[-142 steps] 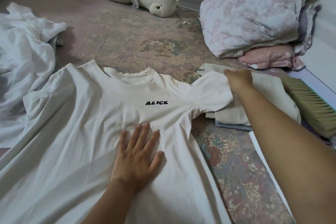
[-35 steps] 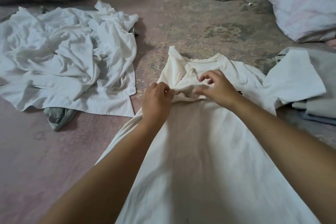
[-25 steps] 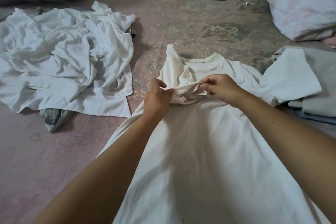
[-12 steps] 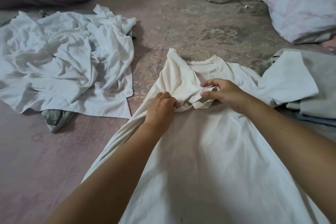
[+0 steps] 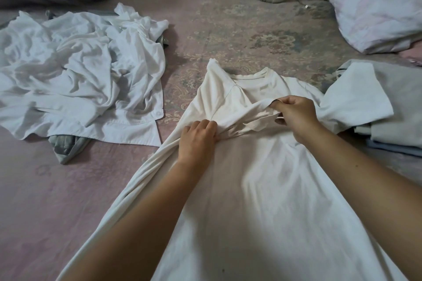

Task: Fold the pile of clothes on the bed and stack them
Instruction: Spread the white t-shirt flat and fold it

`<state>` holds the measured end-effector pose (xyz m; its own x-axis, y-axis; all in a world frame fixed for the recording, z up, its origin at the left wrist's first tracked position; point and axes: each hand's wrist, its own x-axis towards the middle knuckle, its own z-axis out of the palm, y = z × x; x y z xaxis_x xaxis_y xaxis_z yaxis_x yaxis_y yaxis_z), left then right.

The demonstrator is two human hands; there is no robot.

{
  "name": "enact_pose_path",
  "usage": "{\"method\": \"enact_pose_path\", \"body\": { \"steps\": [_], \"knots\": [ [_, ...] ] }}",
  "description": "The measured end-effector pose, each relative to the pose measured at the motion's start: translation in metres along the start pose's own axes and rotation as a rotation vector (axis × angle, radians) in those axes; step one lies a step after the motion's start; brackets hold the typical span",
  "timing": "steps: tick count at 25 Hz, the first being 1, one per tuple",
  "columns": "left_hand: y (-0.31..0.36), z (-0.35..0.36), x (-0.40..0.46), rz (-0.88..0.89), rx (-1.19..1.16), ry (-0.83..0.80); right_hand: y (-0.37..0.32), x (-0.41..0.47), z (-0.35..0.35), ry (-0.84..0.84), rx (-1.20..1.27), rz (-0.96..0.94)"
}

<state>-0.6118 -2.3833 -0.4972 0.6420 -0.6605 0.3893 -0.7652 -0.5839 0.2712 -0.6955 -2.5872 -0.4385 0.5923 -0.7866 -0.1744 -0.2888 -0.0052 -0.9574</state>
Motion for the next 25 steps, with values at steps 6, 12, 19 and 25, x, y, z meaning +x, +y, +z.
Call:
{"method": "enact_pose_path", "body": {
  "steps": [6,12,19,25],
  "knots": [
    [0.014,-0.005,0.005,0.006,-0.068,0.176,-0.005,-0.008,-0.001,-0.223,0.019,0.005],
    [0.073,-0.006,0.043,-0.084,-0.436,0.047,-0.012,-0.017,-0.007,-0.307,-0.070,-0.153],
    [0.075,-0.003,0.049,-0.176,-0.494,0.078,-0.007,-0.020,-0.023,-0.417,-0.254,-0.331],
    [0.080,-0.004,0.042,-0.085,-0.419,0.099,0.002,-0.018,-0.016,-0.373,-0.351,-0.447]
  ]
}}
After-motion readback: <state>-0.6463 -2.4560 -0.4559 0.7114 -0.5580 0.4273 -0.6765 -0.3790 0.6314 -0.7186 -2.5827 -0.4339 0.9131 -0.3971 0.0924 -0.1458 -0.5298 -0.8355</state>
